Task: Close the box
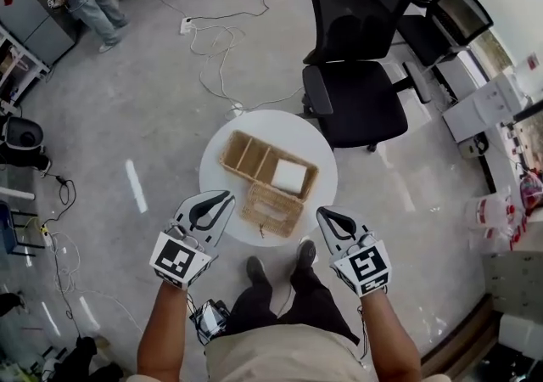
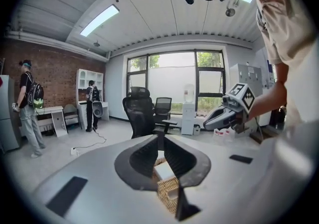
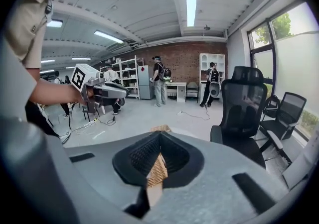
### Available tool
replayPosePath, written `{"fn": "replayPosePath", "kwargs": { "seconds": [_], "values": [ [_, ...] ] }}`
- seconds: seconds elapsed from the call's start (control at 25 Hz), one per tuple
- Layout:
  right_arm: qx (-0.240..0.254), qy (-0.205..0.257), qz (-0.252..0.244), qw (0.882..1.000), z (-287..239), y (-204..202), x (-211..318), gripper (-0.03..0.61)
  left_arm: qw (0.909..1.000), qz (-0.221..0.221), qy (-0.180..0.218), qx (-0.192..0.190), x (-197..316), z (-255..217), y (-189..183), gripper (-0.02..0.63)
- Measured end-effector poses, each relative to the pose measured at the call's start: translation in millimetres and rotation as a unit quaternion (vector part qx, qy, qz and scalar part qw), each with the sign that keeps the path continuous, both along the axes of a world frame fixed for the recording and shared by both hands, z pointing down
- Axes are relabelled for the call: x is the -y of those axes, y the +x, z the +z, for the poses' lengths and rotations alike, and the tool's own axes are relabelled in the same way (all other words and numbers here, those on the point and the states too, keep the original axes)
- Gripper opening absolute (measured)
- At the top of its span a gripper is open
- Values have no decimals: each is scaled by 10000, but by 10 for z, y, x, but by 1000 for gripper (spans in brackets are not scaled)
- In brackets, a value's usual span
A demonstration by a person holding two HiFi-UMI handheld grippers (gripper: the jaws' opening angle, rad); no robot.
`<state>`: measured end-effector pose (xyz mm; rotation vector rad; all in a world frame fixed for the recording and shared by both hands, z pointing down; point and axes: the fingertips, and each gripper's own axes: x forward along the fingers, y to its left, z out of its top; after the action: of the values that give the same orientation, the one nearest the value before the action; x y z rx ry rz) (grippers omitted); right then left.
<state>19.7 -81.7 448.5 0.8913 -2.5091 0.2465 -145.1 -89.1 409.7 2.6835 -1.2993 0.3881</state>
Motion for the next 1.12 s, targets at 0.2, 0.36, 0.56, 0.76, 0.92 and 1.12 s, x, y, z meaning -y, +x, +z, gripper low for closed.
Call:
{"fn": "replayPosePath", "kwargs": {
  "seconds": [0.2, 0.36, 0.56, 0.76, 0.92, 1.12],
  "values": [
    [-111, -470, -84, 9988, 717, -3, -32, 20, 9980, -6, -632, 55, 40, 720, -20, 21],
    [-215, -828, -154, 9962, 1207, -19, -104, 32, 9942, -12, -1071, 75, 38, 1227, -25, 23],
    [-337, -1181, -213, 9922, 1688, 1, -198, 51, 9890, -42, -1480, 53, 42, 1788, -16, 47],
    [-388, -1479, -254, 9879, 2088, 17, -260, 67, 9840, -66, -1782, -22, 91, 2283, -2, 144],
    [-304, -1782, -206, 9833, 2356, 2, -314, 91, 9809, -33, -1938, -124, 102, 2571, 2, 173],
    [-89, -2285, -46, 9735, 2651, 19, -359, 124, 9779, -52, -2085, -139, 90, 2841, -5, 175]
  ]
}}
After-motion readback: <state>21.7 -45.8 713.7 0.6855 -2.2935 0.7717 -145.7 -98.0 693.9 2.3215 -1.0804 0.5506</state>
